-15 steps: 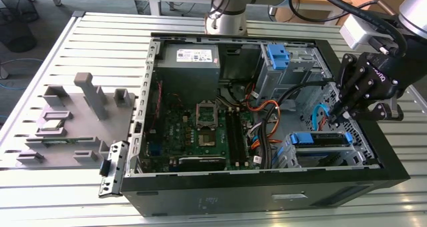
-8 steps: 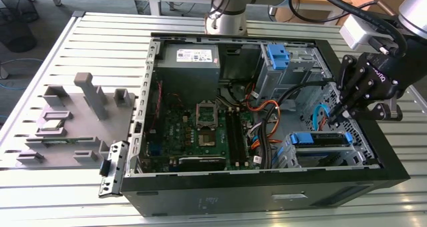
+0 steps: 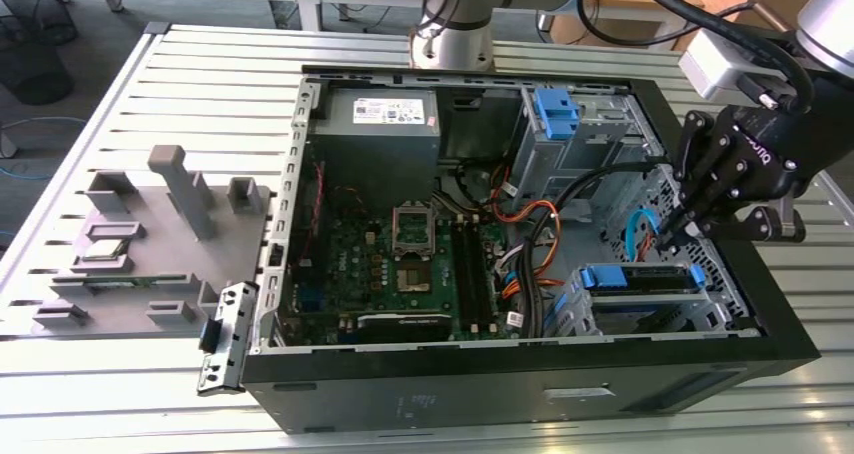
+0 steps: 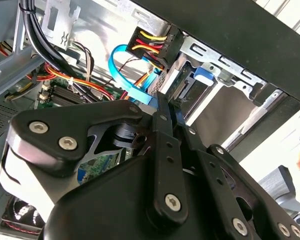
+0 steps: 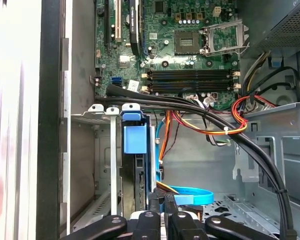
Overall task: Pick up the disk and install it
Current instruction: 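Insert the first disk wire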
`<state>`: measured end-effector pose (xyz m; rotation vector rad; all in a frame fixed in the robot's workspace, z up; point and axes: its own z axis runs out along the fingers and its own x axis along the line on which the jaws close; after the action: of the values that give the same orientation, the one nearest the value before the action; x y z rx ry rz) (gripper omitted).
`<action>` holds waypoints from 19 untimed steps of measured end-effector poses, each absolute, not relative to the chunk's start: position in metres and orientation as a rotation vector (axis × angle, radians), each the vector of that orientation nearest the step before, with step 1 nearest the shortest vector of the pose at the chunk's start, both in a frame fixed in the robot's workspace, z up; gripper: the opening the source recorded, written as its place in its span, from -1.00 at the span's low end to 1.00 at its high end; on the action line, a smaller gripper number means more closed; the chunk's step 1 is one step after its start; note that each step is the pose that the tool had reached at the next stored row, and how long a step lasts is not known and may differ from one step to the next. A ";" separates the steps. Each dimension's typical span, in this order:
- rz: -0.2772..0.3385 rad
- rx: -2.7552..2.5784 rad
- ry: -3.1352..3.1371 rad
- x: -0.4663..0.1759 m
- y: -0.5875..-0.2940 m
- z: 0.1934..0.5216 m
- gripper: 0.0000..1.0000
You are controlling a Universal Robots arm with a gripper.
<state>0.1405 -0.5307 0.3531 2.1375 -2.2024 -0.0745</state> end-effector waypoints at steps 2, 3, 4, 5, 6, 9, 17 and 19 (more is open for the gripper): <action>-0.072 2.141 -2.201 0.138 -0.531 0.353 -0.68; -0.070 2.143 -2.200 0.137 -0.531 0.353 -0.68; -0.069 2.145 -2.200 0.136 -0.531 0.353 -0.68; -0.068 2.148 -2.199 0.134 -0.531 0.353 -0.68; -0.066 2.150 -2.198 0.134 -0.532 0.353 -0.68; -0.057 2.163 -2.193 0.133 -0.533 0.353 -0.68; -0.017 2.215 -2.176 0.132 -0.537 0.352 -0.68; -0.008 2.227 -2.173 0.132 -0.539 0.352 -0.68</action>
<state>0.1317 -0.5387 0.3517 2.2269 -2.1730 -0.0077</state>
